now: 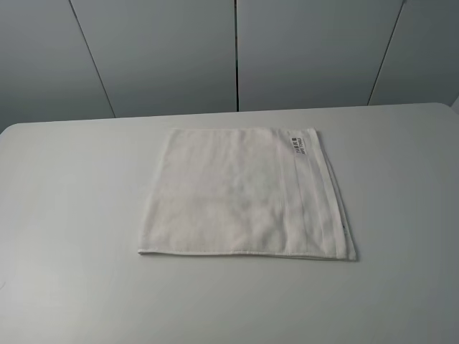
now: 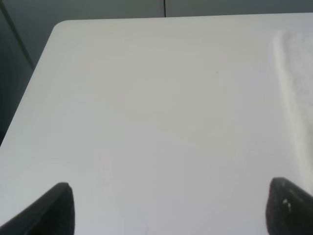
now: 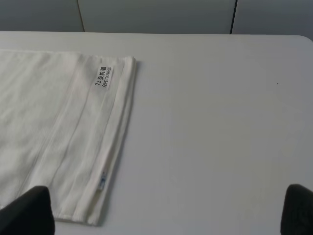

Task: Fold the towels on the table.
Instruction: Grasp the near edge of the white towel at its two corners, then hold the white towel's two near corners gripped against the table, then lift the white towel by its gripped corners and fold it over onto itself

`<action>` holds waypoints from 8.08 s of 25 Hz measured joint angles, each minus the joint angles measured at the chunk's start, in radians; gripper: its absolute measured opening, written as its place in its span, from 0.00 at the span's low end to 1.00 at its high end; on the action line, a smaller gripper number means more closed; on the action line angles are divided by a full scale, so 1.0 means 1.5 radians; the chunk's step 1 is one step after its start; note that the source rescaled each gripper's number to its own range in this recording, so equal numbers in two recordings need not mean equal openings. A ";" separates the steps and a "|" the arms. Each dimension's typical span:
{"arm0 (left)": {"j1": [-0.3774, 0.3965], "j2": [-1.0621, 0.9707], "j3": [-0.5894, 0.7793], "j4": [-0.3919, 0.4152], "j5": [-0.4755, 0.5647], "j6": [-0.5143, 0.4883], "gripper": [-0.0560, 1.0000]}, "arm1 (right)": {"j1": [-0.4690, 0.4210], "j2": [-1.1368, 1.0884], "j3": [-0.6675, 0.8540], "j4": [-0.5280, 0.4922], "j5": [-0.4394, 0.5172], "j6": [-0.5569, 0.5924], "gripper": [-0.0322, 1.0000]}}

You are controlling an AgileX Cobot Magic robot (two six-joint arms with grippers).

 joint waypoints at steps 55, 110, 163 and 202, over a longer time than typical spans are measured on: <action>0.000 0.006 -0.003 0.000 -0.006 0.004 1.00 | 0.000 0.000 -0.012 0.000 0.004 0.000 1.00; -0.431 1.207 -0.194 -0.019 -0.396 0.558 1.00 | 0.107 0.881 -0.206 0.172 -0.141 -0.483 0.99; -0.440 1.265 -0.203 -0.009 -0.429 0.559 1.00 | 0.269 1.212 -0.127 0.015 -0.350 -0.699 1.00; -0.443 1.271 -0.203 0.022 -0.478 0.516 0.06 | 0.298 1.230 -0.128 -0.032 -0.405 -0.605 0.03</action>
